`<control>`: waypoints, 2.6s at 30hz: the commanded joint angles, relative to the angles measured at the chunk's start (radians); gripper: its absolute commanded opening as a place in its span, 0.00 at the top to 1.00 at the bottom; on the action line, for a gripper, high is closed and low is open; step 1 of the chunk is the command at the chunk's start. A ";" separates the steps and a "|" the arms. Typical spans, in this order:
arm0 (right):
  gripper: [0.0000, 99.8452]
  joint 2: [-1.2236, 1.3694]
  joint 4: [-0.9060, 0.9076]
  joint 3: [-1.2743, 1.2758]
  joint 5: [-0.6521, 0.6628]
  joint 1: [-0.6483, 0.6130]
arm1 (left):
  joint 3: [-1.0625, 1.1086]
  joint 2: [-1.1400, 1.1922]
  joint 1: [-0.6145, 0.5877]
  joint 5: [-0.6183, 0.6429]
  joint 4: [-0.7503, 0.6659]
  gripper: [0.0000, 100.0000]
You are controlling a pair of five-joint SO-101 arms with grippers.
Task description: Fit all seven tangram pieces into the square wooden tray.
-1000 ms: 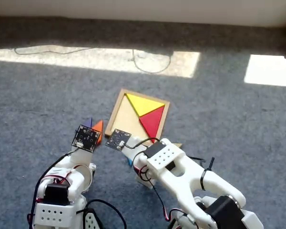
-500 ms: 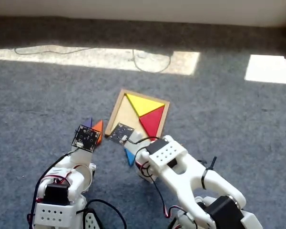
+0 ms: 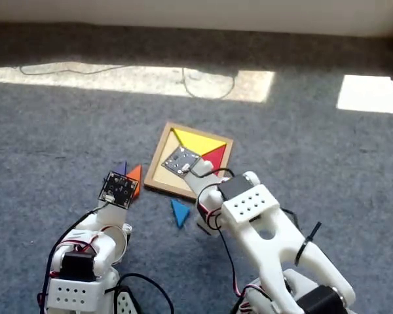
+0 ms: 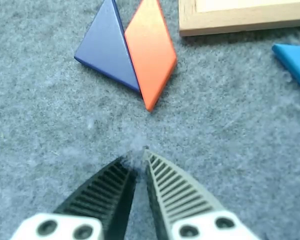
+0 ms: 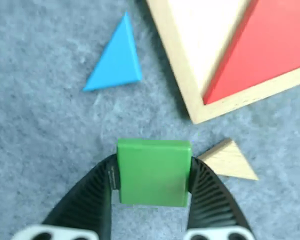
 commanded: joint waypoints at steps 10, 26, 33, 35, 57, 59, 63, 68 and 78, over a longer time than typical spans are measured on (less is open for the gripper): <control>0.96 -0.082 -0.280 -0.157 -0.244 -0.047 | 0.021 -0.033 -0.012 0.009 0.002 0.99; 0.96 0.357 -0.522 -0.289 -0.331 -0.116 | 0.021 -0.033 -0.012 0.009 0.002 0.99; 0.96 0.456 -0.521 -0.354 -0.331 -0.062 | 0.021 -0.033 -0.012 0.009 0.002 0.99; 0.96 0.469 -0.521 -0.354 -0.331 -0.054 | 0.021 -0.033 -0.012 0.009 0.002 0.99; 0.76 0.466 -0.509 -0.349 -0.328 -0.050 | 0.021 -0.033 -0.012 0.009 0.002 0.99; 0.76 0.447 -0.447 -0.352 -0.327 -0.050 | 0.021 -0.033 -0.012 0.009 0.002 0.99; 0.77 0.355 -0.358 -0.354 -0.325 -0.050 | 0.021 -0.033 -0.012 0.009 0.002 0.99; 0.90 0.180 -0.205 -0.346 -0.325 0.033 | 0.021 -0.033 -0.012 0.009 0.002 0.99; 0.84 0.070 0.013 -0.335 -0.423 0.194 | 0.021 -0.033 -0.012 0.009 0.002 0.99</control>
